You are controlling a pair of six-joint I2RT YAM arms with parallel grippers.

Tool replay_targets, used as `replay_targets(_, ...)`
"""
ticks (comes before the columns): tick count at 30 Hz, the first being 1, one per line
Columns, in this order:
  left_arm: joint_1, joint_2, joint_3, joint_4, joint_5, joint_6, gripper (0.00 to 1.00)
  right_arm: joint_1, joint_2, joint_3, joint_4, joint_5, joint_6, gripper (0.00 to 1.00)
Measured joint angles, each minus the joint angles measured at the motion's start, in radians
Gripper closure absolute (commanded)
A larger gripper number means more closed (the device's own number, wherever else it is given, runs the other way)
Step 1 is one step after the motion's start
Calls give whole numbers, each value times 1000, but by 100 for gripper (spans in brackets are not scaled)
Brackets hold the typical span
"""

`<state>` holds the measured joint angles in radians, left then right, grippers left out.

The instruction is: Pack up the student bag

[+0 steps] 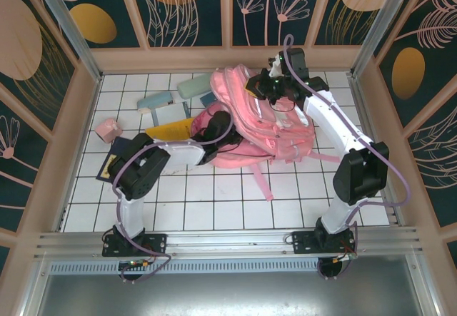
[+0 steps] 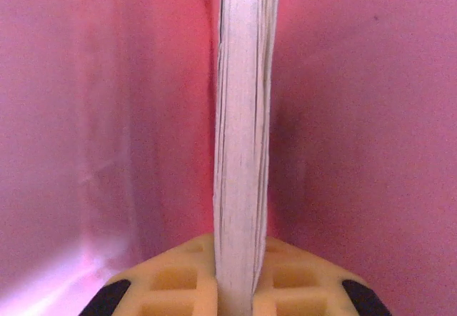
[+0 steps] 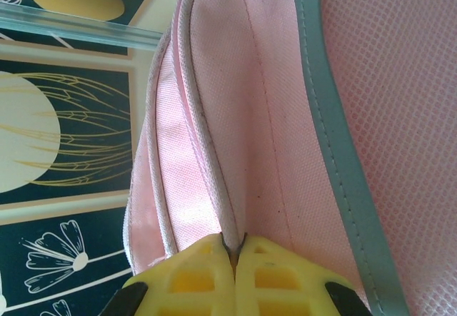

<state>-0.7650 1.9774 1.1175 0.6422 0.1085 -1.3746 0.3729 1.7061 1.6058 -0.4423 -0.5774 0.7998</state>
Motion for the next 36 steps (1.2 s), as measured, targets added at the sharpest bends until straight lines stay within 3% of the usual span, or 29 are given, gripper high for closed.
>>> replay_targets(2, -21, 36, 65, -20, -27, 0, 100, 0, 0, 0, 5, 0, 2, 100)
replay_targets(5, -42, 95, 160, -65, -52, 1, 86, -2, 0, 0, 8, 6, 3, 100)
replay_targets(7, -48, 125, 207, -92, -64, 4, 71, -11, 0, 0, 8, 16, 3, 100)
replay_targets(10, -51, 131, 216, -118, -74, 14, 38, -21, 0, -1, 13, 17, -1, 100)
replay_targets(12, -51, 131, 215, -144, -86, 31, 23, -24, 0, -9, 20, 15, -5, 100)
replay_targets(14, -51, 127, 209, -172, -97, 53, 16, -32, -2, -26, 37, 7, -9, 100)
replay_targets(19, -50, 65, 169, -282, -118, 126, 6, -55, -39, -93, 73, -18, -20, 100)
replay_targets(33, 41, -427, -148, -545, -185, 295, 6, -146, -166, -320, 122, 2, -148, 100)
replay_targets(36, 51, -533, -229, -603, -209, 323, 1, -149, -178, -389, 132, 23, -177, 100)
